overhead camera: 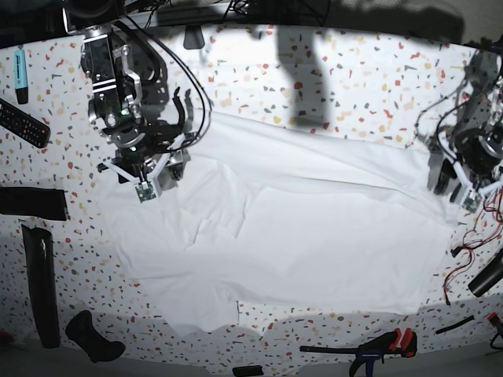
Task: Fold the T-shirt properly
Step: 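Raise both grippers and move them back toward the folded edge, then grasp the folded shirt edge with both grippers and drag it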
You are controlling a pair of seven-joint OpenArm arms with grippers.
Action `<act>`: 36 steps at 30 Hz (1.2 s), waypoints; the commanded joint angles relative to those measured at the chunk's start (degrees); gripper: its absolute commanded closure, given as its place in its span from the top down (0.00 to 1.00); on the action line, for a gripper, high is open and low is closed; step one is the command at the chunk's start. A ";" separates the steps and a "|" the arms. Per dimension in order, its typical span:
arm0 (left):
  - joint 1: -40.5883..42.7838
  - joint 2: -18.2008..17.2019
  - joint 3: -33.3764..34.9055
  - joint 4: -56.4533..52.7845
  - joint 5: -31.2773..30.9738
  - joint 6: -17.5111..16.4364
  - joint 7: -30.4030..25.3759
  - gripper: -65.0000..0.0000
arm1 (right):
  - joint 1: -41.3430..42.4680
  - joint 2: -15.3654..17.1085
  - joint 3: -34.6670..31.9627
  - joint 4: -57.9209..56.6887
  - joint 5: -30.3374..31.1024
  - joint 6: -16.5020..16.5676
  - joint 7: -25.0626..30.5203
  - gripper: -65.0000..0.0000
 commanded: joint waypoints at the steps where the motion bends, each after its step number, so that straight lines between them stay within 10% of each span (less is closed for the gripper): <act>1: -1.84 0.11 -0.46 0.85 -0.44 0.57 -1.33 0.31 | -0.44 0.63 0.02 -0.48 -1.62 0.11 -4.59 0.49; 11: -6.60 7.19 -0.46 -12.46 -1.49 0.22 -3.32 0.31 | -0.44 0.61 0.02 -0.48 -1.62 0.11 -4.52 0.49; 21: -7.06 6.95 -0.46 -25.22 -2.95 -11.17 5.53 0.31 | -0.42 0.63 0.02 -0.48 -1.64 0.11 -4.02 0.49; 36: 7.39 4.68 -0.48 -14.93 -2.97 -9.18 5.75 0.27 | -4.94 3.17 0.04 6.69 -1.64 0.35 -6.40 0.49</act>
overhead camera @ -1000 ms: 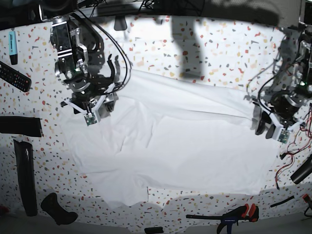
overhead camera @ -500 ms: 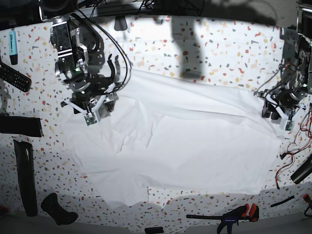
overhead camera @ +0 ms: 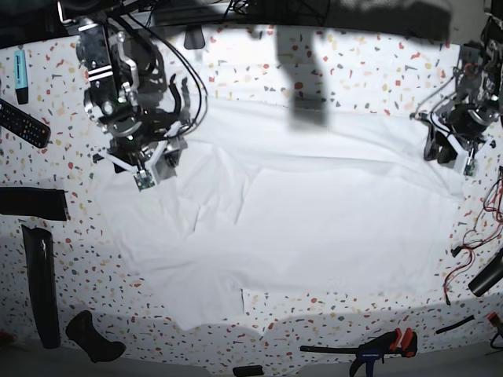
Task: Fold the T-shirt properly
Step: 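Grasp the folded shirt edge with both grippers and drag it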
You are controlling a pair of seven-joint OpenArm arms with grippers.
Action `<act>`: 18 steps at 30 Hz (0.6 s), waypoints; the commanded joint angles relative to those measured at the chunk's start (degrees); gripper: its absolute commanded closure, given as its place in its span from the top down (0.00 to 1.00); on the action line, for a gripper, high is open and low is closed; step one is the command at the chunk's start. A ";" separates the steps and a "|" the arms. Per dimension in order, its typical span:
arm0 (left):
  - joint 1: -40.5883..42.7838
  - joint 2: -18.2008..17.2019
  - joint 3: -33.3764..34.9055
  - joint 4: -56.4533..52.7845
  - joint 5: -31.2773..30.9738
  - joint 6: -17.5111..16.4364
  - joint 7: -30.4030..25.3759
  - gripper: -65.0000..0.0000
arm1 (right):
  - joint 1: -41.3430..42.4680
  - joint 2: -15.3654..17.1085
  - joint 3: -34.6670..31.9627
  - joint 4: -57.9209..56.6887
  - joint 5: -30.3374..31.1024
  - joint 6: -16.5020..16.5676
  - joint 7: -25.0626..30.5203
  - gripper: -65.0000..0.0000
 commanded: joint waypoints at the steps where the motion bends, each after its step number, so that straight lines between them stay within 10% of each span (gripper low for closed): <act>1: 2.29 -0.57 0.63 0.46 2.54 -0.50 7.85 0.27 | -1.36 1.40 0.09 0.70 -1.05 0.15 -3.19 0.49; 18: 23.78 0.24 -7.91 21.14 5.60 4.44 10.64 0.27 | -14.03 4.02 0.46 10.19 -1.31 -0.57 -6.69 0.49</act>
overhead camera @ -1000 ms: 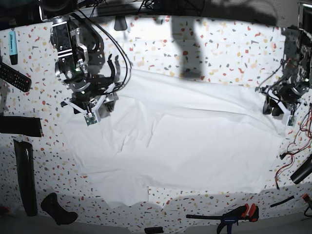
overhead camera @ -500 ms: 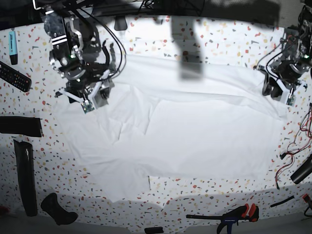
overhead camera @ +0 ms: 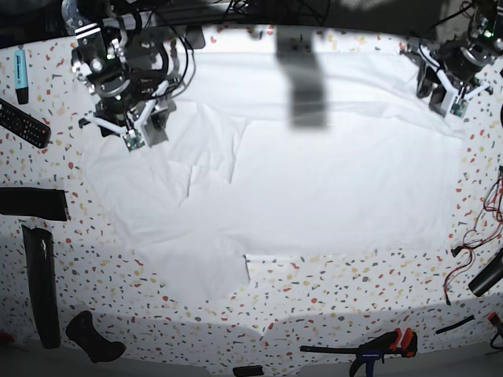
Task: Fold the T-shirt properly
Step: 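Grasp the folded shirt edge with both grippers and drag it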
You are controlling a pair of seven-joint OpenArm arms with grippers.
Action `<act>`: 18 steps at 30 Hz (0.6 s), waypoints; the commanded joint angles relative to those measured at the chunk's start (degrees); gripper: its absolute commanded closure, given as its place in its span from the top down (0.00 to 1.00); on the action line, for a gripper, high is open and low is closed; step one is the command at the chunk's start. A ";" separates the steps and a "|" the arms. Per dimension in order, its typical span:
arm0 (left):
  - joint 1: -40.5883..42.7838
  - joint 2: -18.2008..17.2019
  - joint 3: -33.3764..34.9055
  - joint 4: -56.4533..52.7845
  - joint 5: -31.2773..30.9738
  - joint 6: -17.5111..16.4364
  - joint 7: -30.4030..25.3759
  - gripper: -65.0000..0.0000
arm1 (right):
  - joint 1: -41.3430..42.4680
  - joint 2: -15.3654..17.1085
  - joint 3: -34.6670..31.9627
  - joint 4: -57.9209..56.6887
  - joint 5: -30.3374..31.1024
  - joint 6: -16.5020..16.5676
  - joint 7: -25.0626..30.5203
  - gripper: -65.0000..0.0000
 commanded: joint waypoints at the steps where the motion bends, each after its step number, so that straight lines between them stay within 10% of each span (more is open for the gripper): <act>1: 1.33 -0.15 -1.22 0.52 1.25 0.20 3.28 0.27 | -1.40 0.50 -0.07 0.39 -0.20 0.35 -4.24 0.49; 18: 1.90 1.86 -4.28 1.29 1.07 -0.46 3.30 0.27 | -6.75 0.66 -0.07 2.01 -5.86 -2.67 -6.49 0.49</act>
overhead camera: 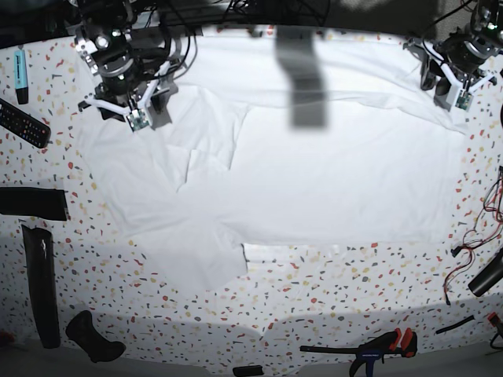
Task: Fold the T-shirt properly
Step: 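Grasp the folded shirt edge with both grippers and drag it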
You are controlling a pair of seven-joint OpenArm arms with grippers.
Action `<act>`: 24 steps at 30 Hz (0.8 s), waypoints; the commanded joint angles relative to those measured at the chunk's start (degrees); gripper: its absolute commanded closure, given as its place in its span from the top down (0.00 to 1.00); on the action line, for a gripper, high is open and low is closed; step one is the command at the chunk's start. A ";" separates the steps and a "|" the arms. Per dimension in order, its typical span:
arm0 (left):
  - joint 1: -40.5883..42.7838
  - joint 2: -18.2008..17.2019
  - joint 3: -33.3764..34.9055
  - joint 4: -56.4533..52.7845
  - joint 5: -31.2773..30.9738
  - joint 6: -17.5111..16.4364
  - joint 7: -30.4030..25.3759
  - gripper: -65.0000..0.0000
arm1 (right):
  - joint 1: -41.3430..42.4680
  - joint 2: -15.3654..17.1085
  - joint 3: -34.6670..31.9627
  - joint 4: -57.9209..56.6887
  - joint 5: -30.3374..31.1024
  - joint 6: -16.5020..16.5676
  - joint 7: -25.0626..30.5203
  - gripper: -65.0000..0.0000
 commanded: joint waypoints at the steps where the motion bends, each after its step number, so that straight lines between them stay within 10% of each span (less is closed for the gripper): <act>1: 0.63 -0.66 -0.37 0.33 1.03 0.46 1.66 0.27 | -2.03 0.72 0.07 -0.61 -1.44 0.37 -6.21 0.49; 24: 0.46 -0.37 -0.39 3.26 3.13 0.46 3.37 0.27 | -1.86 0.70 0.07 10.80 -5.05 -4.31 -5.75 0.49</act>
